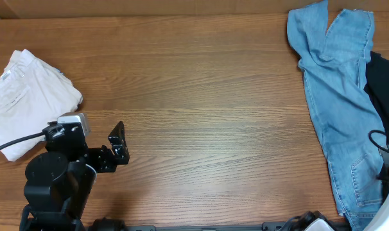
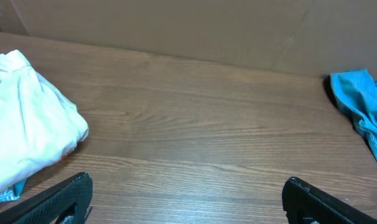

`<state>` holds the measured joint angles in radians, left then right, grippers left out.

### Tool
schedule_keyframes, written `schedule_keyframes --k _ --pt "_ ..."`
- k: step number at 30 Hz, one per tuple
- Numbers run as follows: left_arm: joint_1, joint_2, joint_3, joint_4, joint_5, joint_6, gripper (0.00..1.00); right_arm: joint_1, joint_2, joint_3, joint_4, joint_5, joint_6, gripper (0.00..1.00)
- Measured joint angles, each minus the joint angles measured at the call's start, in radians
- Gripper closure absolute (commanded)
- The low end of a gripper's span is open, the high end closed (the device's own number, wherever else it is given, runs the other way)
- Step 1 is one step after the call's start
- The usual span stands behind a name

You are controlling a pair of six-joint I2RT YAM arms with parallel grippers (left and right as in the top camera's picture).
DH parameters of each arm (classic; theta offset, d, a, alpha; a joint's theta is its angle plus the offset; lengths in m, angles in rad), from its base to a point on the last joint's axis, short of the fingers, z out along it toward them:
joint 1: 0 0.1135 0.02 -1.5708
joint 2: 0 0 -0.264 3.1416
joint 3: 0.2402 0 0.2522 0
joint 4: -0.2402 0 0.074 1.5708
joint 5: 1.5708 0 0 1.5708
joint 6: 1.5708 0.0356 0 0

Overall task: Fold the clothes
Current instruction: 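Reach the right gripper to the black shirt on the jeans and grasp it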

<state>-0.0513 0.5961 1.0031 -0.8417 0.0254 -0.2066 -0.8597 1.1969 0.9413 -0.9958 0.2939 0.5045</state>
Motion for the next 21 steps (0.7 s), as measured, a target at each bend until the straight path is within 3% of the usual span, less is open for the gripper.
schedule_keyframes --k 21 --pt "0.000 0.000 0.000 -0.001 0.000 0.000 0.00 -0.004 0.301 0.002 -0.098 0.169 0.018 0.08"
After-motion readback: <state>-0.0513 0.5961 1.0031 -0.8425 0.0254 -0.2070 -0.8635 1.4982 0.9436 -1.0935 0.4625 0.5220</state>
